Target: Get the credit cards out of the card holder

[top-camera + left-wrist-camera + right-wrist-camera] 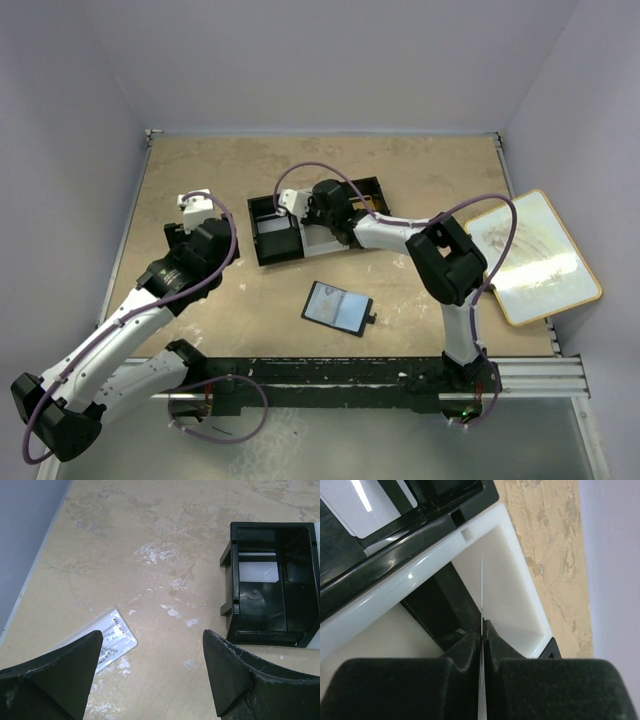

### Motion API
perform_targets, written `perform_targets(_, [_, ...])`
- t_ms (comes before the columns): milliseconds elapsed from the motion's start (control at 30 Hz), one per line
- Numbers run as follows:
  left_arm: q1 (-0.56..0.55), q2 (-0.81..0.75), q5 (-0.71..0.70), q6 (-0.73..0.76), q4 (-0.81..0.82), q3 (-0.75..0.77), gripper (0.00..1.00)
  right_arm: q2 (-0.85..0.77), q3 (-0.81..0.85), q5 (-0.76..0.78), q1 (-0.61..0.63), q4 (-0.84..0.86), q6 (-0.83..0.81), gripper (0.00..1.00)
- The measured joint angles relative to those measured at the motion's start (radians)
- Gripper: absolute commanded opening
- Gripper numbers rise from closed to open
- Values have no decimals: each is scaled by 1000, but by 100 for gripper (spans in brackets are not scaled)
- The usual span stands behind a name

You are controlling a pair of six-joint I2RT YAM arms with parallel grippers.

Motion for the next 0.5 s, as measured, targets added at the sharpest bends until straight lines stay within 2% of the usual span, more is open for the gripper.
perform_targets(500, [0,0,-5,0,0,0,79,39,4,0,-1,1,-115,10])
